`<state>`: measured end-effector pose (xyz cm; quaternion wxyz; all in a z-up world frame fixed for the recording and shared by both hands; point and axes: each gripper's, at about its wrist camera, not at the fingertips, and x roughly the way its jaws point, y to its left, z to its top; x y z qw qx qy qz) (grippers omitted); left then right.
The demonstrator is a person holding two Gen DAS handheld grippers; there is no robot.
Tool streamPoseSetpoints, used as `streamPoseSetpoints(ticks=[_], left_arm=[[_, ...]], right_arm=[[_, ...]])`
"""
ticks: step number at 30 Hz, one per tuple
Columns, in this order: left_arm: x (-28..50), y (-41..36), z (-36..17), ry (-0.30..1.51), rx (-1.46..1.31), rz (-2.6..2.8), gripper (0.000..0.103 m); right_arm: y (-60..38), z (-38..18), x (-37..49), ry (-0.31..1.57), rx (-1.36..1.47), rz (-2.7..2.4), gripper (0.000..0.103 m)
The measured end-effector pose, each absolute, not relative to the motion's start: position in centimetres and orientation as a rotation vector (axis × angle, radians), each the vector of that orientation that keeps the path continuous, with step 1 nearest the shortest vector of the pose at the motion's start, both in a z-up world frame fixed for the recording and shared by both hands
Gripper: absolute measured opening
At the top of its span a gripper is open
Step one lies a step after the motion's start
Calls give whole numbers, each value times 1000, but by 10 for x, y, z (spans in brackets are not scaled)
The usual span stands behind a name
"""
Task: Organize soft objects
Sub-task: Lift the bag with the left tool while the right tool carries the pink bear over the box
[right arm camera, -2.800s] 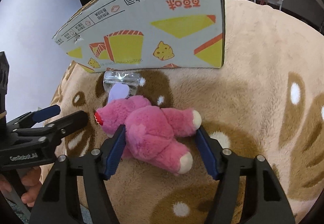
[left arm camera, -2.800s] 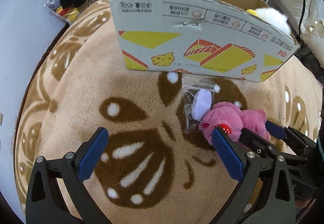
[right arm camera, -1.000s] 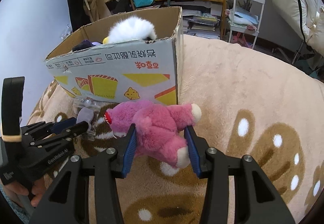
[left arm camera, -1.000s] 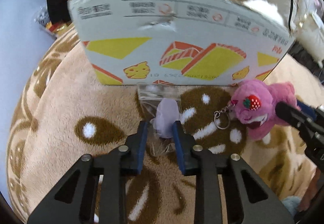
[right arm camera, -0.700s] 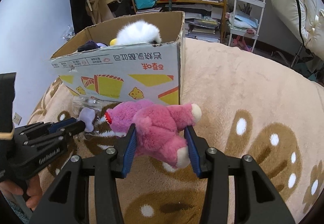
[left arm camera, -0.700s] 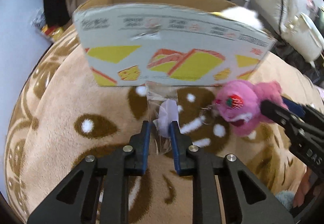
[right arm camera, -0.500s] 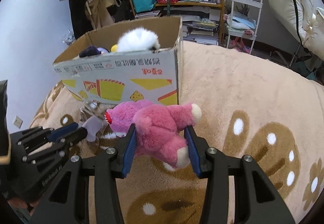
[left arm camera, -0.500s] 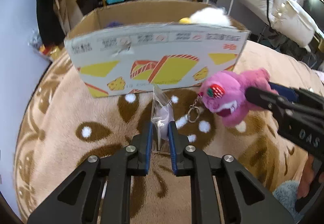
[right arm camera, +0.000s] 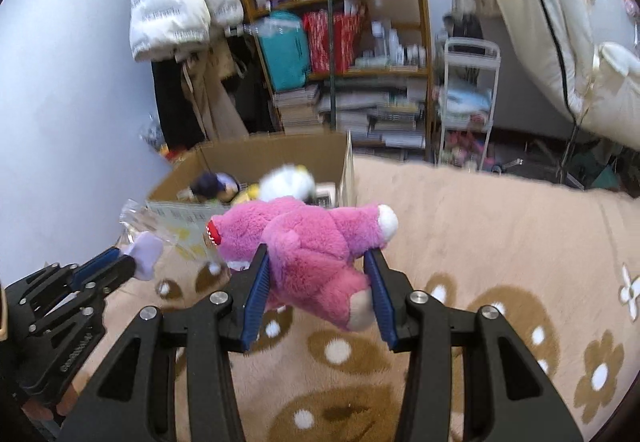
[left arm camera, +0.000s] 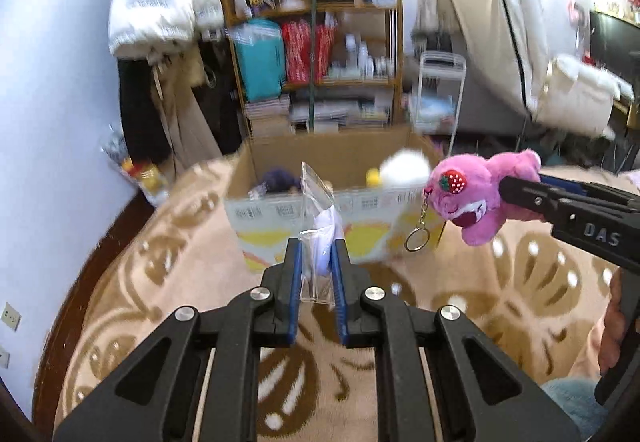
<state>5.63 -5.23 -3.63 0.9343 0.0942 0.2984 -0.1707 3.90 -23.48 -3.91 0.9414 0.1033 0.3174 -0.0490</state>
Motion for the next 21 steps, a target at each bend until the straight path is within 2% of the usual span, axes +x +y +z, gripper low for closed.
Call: streamPoseSetpoints(ticks=[9, 21], left_arm=[[48, -58, 9, 413, 232, -334, 15], [99, -74, 14, 362, 256, -321, 15]], right_arm=[[-233, -6, 63, 550, 160, -120, 49], [-237, 8, 118, 497, 159, -113, 49]])
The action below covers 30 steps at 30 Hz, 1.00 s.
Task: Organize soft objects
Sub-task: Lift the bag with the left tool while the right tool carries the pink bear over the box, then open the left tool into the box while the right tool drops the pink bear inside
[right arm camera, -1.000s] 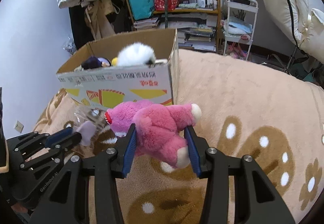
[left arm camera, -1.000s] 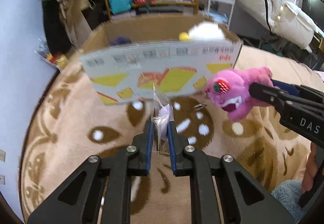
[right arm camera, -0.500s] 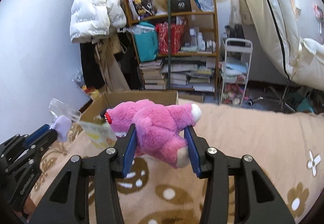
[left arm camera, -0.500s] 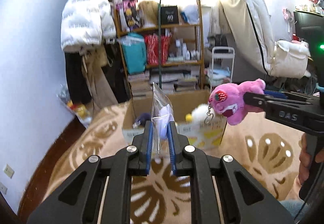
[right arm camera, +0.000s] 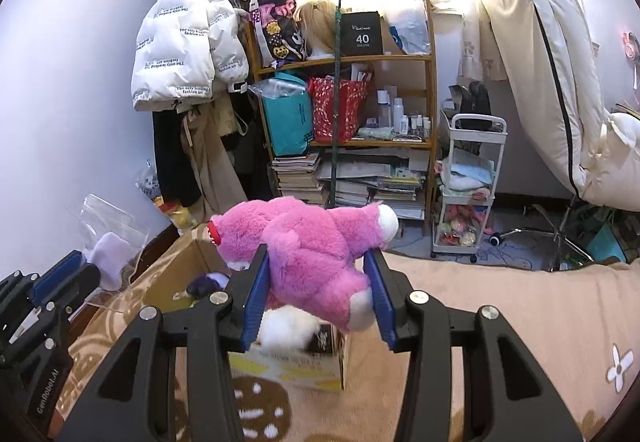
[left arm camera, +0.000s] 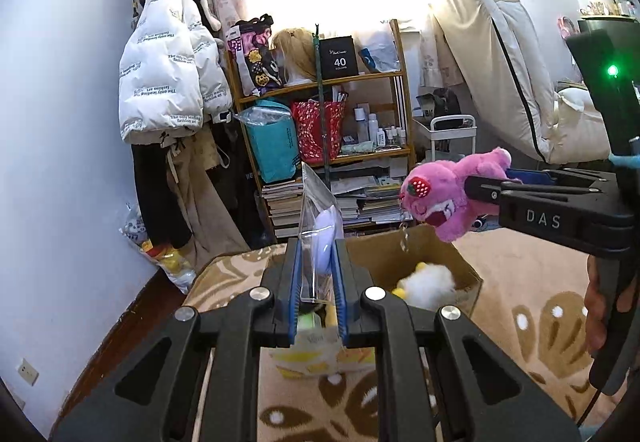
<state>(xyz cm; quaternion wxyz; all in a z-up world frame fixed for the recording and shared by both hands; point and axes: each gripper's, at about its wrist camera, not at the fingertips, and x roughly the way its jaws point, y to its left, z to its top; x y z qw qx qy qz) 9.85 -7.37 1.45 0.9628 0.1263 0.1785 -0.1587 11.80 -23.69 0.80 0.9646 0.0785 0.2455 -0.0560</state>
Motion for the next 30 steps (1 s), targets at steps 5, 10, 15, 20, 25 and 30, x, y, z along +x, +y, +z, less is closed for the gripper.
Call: streamPoseSetpoints(ticks=[5, 10, 15, 20, 25, 30], left_arm=[[130, -79, 6, 390, 239, -304, 15], [157, -80, -16, 458, 227, -287, 16], [173, -76, -30, 523, 185, -260, 16], [175, -70, -42, 582, 175, -236, 26], [154, -52, -34, 551, 114, -176, 58], [126, -43, -17, 502, 153, -151, 76]], right_arm=[[-235, -9, 142, 530, 163, -106, 49], [-229, -32, 157, 565, 192, -68, 50], [-218, -52, 172, 649, 179, -33, 53], [-216, -54, 169, 654, 175, -10, 54], [-222, -42, 152, 627, 161, -42, 75], [-226, -27, 119, 569, 97, -72, 90]])
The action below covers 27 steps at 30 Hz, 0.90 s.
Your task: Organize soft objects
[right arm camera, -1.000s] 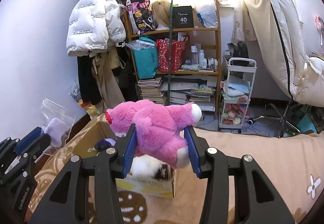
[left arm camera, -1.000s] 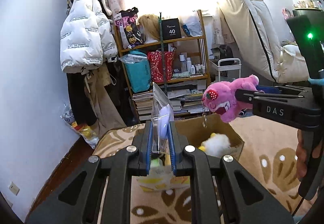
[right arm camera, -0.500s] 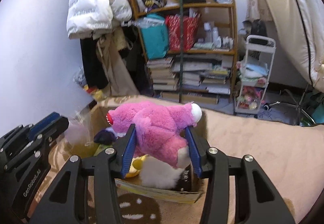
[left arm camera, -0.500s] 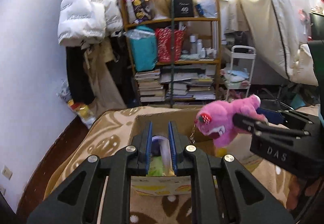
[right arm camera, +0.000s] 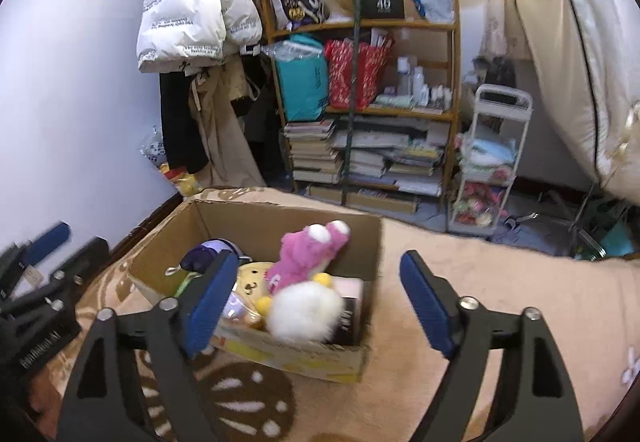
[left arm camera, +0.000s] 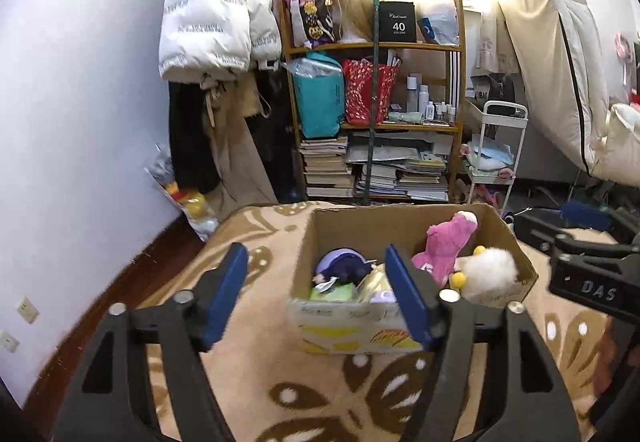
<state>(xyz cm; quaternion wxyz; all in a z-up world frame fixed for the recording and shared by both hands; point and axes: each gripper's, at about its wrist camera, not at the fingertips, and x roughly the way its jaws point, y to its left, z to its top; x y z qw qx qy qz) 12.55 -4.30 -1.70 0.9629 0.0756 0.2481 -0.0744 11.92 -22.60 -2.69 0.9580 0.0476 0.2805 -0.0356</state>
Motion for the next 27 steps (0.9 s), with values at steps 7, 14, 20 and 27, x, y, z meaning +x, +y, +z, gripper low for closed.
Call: streamPoseSetpoints(ticks=[7, 14, 20, 27], left_arm=[[84, -23, 12, 474, 126, -142, 97], [38, -11, 34, 397, 137, -108, 102], [7, 1, 37, 390, 121, -92, 102], [-25, 11, 28, 368, 84, -99, 102]], right_arm=[[-232, 3, 67, 459, 73, -79, 103], [-231, 26, 27, 388, 74, -72, 103], [-230, 36, -8, 339, 116, -55, 103], [-230, 36, -42, 299, 135, -61, 103]])
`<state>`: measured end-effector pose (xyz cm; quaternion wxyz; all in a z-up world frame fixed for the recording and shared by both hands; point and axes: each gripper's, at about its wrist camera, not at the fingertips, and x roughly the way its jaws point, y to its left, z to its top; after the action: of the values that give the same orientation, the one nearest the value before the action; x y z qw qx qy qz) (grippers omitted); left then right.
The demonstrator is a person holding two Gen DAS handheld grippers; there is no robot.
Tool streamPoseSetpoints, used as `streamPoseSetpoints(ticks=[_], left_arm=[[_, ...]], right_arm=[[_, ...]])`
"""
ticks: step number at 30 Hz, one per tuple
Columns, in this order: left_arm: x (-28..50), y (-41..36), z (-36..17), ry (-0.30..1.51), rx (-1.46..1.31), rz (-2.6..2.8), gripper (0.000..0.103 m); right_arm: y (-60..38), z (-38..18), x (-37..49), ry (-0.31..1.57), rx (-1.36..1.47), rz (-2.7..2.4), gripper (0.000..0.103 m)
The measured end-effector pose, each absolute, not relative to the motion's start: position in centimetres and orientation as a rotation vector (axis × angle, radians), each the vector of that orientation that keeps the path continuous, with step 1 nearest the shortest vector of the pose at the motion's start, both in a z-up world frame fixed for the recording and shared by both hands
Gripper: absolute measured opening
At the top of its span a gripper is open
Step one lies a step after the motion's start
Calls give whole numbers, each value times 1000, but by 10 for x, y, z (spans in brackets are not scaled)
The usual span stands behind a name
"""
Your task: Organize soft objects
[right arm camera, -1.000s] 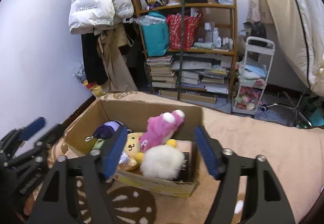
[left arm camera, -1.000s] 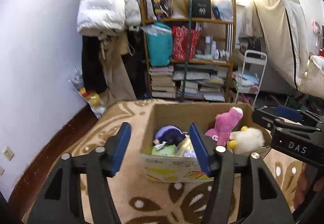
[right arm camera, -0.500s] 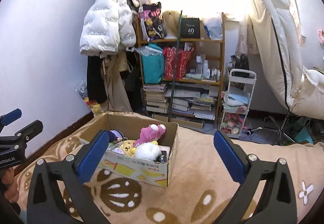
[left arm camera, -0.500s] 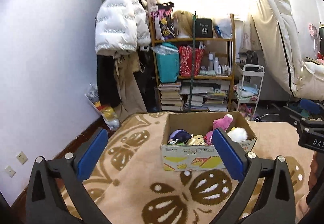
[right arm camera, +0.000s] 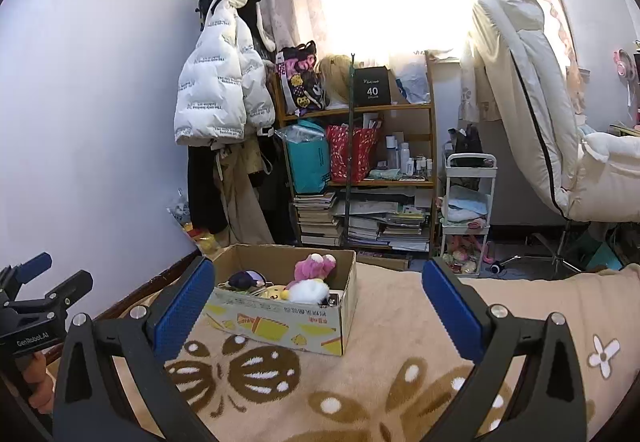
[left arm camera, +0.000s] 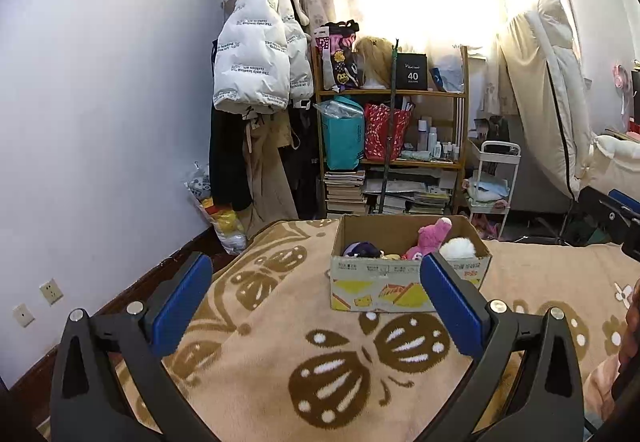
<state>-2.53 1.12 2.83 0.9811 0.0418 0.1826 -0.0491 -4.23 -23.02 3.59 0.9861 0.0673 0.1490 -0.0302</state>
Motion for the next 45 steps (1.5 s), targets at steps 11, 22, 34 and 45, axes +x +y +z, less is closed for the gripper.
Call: streamPoseSetpoints(ticks=[11, 22, 34, 45], left_arm=[[-54, 9, 28, 308, 109, -114, 102], [-39, 9, 18, 373, 112, -97, 102], [-32, 5, 11, 411, 128, -104, 102], [-31, 3, 9, 417, 134, -121, 102]], right_arm=[[-227, 26, -72, 271, 136, -59, 103], [-222, 11, -79, 266, 125, -70, 103], [-228, 4, -76, 271, 132, -82, 103], [-231, 1, -77, 273, 153, -89, 103]])
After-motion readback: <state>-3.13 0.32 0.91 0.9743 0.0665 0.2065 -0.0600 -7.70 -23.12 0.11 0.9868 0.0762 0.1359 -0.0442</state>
